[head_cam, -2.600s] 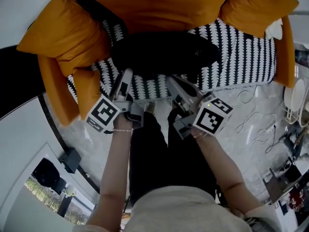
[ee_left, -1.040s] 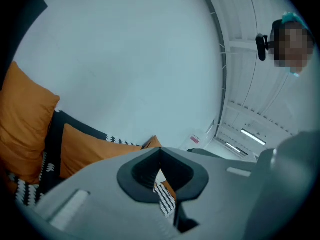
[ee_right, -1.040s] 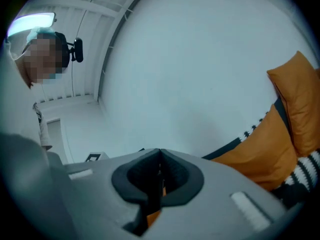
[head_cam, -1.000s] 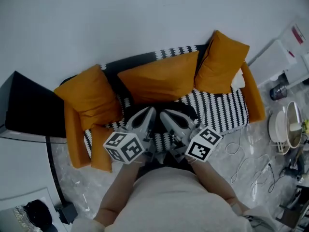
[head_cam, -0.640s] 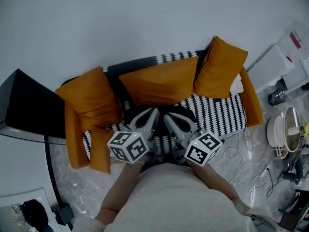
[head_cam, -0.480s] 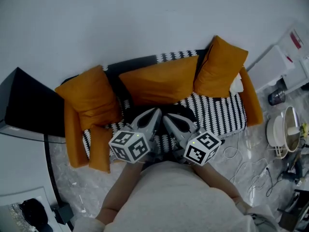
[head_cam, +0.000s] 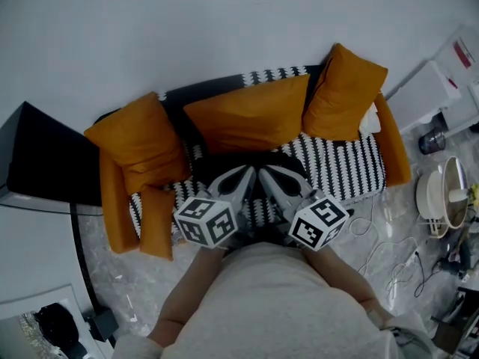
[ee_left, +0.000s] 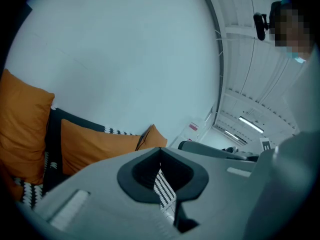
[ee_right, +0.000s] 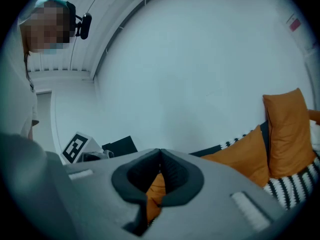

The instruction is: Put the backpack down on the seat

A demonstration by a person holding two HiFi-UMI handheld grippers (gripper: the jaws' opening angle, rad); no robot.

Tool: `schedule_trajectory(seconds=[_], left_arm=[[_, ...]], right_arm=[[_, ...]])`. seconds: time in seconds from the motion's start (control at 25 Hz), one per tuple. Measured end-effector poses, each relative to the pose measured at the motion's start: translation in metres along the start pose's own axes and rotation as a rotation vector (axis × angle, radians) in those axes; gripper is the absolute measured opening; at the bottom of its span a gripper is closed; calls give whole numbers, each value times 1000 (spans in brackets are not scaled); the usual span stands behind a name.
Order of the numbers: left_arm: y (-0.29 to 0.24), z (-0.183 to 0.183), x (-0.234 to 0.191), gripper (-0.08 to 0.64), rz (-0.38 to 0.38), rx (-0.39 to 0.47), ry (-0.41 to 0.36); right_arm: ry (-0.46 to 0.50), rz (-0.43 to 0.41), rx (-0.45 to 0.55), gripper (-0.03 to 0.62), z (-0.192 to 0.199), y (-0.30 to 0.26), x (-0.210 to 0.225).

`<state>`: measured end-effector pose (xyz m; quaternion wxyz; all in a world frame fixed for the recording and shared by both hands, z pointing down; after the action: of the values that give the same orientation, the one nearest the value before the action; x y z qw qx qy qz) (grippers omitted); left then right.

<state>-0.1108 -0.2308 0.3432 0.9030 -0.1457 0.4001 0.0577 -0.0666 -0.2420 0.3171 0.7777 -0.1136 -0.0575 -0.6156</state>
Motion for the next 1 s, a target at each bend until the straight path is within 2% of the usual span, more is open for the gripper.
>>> schedule_trajectory(seconds=[0.12,0.4,0.68,1.0], left_arm=[[-1,0,-2,6,-6,-10,-12],[-4,6,-1,6,-17,-21,-25],[-7,11,-5,6,-39,-38,-6],[-14,17,-5,6,-19,-61,-24]], right_arm=[[4,22,-14,3,5,2,4],[20,-8,-40,3,10,-3,1],[5,-16,-54,3,15,2,5],[18,-49,-74,3,21,1,5]])
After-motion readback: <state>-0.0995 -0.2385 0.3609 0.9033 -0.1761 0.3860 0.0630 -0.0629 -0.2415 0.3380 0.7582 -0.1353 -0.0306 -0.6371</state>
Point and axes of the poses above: the fingertips, and each gripper's own axes: y backward along the fingers, x to its right, z out of its underside, the point moved 1 cm from there along y, backward along the fingers, and after that the axes turned 14 degrees about y, right-handed, at the moved point
